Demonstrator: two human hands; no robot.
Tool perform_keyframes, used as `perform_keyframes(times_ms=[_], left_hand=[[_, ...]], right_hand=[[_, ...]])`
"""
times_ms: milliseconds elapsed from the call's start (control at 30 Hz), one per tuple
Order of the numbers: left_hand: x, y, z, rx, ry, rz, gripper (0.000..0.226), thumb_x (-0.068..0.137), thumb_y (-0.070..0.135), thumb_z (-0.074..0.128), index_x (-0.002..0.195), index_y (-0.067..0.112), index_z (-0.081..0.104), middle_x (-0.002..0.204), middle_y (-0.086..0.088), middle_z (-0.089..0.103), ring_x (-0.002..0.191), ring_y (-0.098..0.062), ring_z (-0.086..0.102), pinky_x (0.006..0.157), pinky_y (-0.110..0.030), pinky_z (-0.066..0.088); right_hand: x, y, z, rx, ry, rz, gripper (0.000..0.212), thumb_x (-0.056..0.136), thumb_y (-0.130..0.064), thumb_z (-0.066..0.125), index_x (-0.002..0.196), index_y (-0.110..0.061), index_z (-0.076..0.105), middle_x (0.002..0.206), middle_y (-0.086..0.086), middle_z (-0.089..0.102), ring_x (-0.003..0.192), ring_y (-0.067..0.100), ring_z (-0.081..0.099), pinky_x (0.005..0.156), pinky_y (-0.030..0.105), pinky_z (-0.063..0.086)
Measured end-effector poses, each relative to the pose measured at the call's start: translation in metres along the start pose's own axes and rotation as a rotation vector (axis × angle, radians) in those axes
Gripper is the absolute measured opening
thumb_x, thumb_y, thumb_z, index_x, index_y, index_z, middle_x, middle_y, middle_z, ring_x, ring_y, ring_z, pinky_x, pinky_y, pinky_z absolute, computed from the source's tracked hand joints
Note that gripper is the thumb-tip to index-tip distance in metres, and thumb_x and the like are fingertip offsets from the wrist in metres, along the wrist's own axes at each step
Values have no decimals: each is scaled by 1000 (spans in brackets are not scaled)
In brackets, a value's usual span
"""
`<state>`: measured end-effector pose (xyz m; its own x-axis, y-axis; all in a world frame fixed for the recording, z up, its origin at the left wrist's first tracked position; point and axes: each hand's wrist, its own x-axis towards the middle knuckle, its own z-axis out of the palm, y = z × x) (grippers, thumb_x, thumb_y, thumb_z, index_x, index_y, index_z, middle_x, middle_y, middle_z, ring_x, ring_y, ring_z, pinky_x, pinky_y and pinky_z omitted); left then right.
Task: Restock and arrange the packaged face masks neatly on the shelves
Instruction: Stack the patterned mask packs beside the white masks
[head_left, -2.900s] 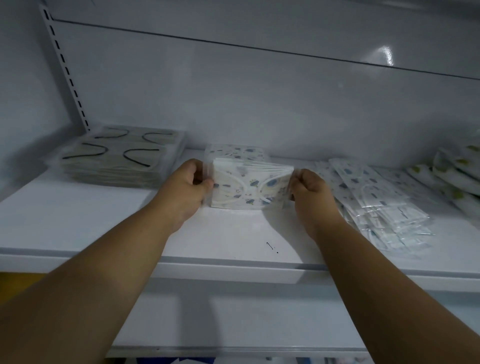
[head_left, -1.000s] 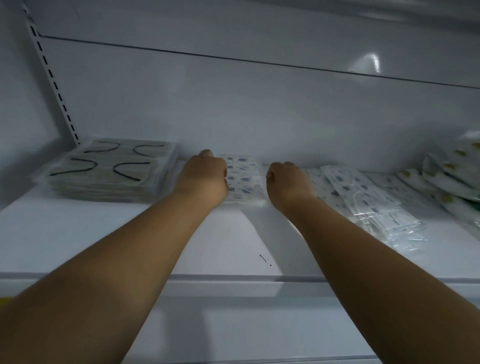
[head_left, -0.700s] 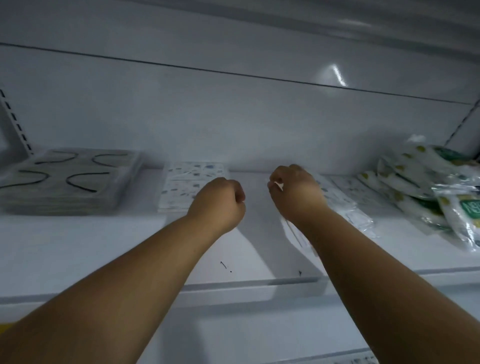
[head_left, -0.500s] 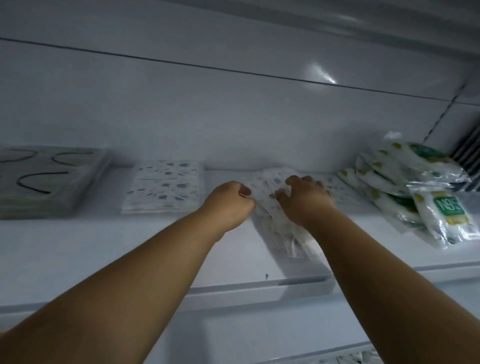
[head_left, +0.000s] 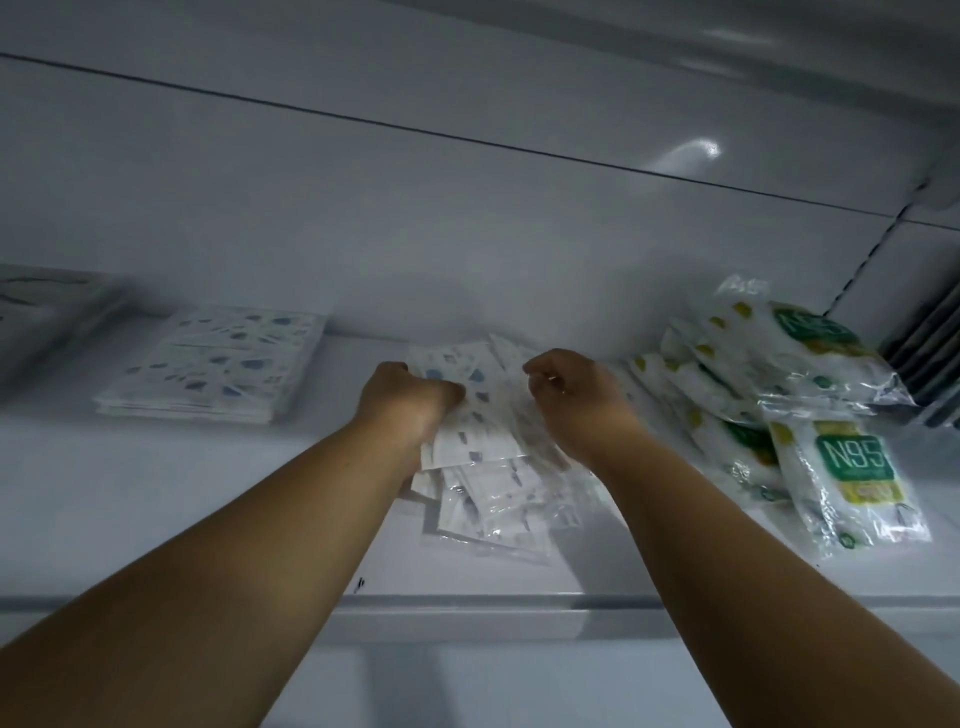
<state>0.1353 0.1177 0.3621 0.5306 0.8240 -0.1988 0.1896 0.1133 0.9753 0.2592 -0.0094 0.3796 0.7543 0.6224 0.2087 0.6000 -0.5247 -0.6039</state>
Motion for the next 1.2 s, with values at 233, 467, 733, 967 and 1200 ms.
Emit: perform_keyframes(times_ms=[233, 467, 733, 967, 1200], left_hand=[[5, -2, 9, 169, 108, -18, 28, 67, 15, 84, 90, 3, 72, 88, -14, 73, 80, -33, 72, 84, -45, 61], [10, -6, 5, 96, 46, -31, 47, 59, 17, 79, 103, 7, 69, 92, -13, 74, 79, -32, 74, 78, -46, 62], [13, -5, 3, 12, 27, -21, 37, 78, 23, 68, 113, 10, 65, 101, -12, 71, 85, -34, 72, 81, -48, 61], [11, -3, 2, -95, -20, 15, 57, 62, 52, 70, 105, 16, 68, 97, -10, 74, 83, -32, 74, 80, -53, 61], [16, -3, -1, -103, -72, 14, 43, 58, 23, 76, 99, 13, 73, 94, -15, 76, 80, -38, 74, 78, -55, 60]], right_hand=[[35, 49, 5, -397, -180, 182, 33, 97, -30, 45, 124, -14, 57, 128, 15, 59, 118, 35, 56, 99, 37, 46], [26, 47, 6, -218, -45, 76, 33, 92, -12, 56, 124, -11, 62, 127, 13, 63, 119, 32, 56, 92, 27, 41], [-2, 0, 15, 233, -28, 3, 26, 94, -19, 54, 116, -24, 66, 104, -7, 70, 95, 15, 65, 87, 25, 50], [-9, -12, 14, 71, -29, -56, 32, 97, -17, 49, 124, -26, 63, 127, -7, 60, 118, 14, 54, 98, 25, 42], [-30, -12, 14, 227, -118, -109, 26, 96, -17, 53, 112, -30, 68, 122, -14, 59, 111, 8, 58, 92, 22, 46]])
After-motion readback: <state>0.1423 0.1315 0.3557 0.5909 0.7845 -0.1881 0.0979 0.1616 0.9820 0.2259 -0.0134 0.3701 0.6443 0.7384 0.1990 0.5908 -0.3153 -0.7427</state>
